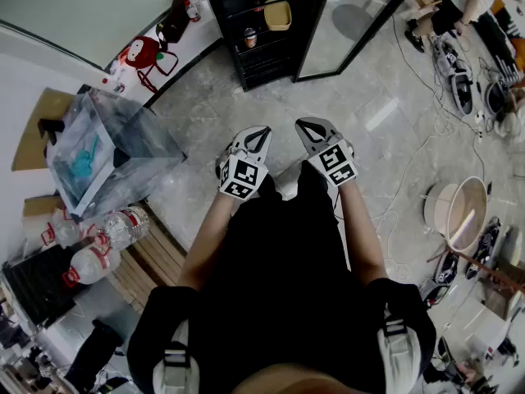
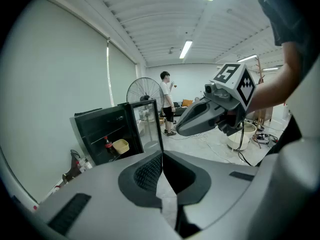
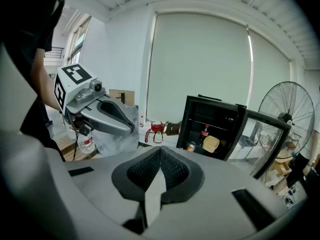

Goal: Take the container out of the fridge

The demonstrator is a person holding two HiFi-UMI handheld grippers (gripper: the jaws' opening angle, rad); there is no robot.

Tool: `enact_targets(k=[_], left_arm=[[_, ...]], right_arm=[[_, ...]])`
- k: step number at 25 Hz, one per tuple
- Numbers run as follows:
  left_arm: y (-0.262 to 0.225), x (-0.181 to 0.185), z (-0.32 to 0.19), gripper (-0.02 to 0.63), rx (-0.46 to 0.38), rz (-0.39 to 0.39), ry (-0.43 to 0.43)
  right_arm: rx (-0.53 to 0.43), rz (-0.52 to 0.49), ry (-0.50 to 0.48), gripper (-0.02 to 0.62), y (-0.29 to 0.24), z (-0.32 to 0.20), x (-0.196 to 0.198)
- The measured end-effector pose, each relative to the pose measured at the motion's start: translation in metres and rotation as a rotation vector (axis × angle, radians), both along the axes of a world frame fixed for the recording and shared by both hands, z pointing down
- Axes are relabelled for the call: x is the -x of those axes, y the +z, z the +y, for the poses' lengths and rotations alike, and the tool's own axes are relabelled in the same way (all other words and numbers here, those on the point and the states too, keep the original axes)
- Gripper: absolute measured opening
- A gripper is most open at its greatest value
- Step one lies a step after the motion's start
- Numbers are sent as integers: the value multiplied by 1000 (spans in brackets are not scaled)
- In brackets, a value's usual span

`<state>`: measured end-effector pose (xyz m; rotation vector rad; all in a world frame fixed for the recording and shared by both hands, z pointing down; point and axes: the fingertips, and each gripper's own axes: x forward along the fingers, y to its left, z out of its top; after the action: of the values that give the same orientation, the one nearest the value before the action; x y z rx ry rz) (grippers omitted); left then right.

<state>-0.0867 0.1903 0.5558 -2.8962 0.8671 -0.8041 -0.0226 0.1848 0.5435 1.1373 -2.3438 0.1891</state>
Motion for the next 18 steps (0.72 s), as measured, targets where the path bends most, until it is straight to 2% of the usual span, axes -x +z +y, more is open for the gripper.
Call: enact_targets(k=[8,14,18], left_arm=[[-7,5,-2,23,-4,8,-3],[-14,-5,-13,23,-18,9,-23],[-20,-17,-22,23,-12,10,-47]], right_arm=[[3,19,-9,0,0,8,5],[-12,1,-30,0,-6,0,-3],[-15,27,-59,0,-5,-10,-18]])
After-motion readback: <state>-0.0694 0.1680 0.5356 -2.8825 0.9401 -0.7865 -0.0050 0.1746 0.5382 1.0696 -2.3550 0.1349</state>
